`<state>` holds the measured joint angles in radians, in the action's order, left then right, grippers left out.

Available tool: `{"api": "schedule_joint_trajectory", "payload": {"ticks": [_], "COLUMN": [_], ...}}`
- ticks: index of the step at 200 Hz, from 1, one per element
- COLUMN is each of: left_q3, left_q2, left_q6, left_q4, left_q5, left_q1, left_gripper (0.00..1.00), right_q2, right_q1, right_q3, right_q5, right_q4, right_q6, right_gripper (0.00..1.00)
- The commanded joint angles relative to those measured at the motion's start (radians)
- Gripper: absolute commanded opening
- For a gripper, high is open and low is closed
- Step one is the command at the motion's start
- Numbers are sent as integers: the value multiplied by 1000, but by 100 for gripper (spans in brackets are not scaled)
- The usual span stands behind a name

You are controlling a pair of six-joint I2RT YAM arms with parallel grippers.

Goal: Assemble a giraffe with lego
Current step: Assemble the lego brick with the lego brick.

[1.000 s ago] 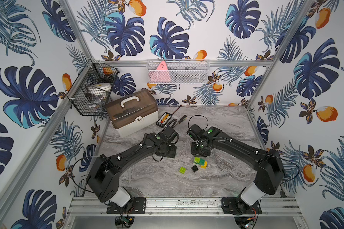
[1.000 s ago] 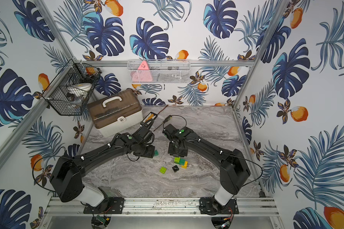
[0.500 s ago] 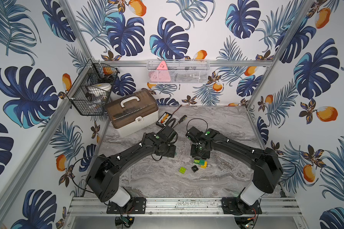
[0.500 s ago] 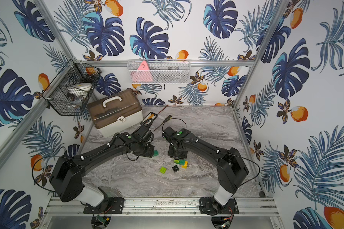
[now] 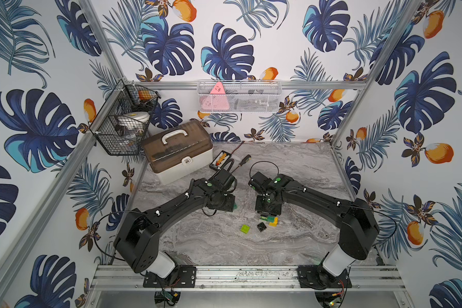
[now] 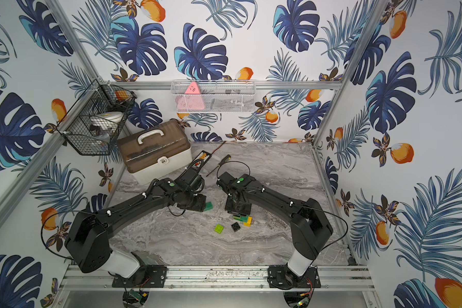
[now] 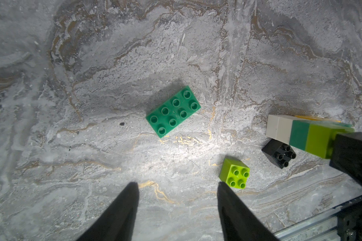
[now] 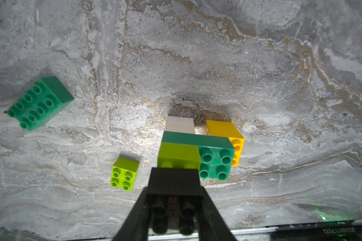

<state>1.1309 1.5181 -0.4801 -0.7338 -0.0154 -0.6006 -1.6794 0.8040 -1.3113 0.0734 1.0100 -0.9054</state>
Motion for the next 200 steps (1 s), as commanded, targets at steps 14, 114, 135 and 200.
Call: {"api": "schedule_joint_trajectory", "payload": {"ticks": [14, 114, 135, 200], "left_q3": [-3, -8, -11, -16], "left_q2": [-13, -19, -21, -25], "left_q6": [19, 26, 29, 33], "left_q4": [8, 15, 17, 19], "left_q5": [-1, -9, -11, -18], "left_q1": [6, 20, 23, 29], "left_gripper": [65, 65, 65, 65], "right_q2": [1, -29, -32, -46], "right_q1": [3, 3, 3, 4], "right_q3": [9, 9, 15, 34], "right_q5": [19, 44, 44, 56], "right_q4": [11, 31, 33, 33], "right_q6": [-18, -23, -24, -11], "right_gripper": [20, 20, 20, 23]}}
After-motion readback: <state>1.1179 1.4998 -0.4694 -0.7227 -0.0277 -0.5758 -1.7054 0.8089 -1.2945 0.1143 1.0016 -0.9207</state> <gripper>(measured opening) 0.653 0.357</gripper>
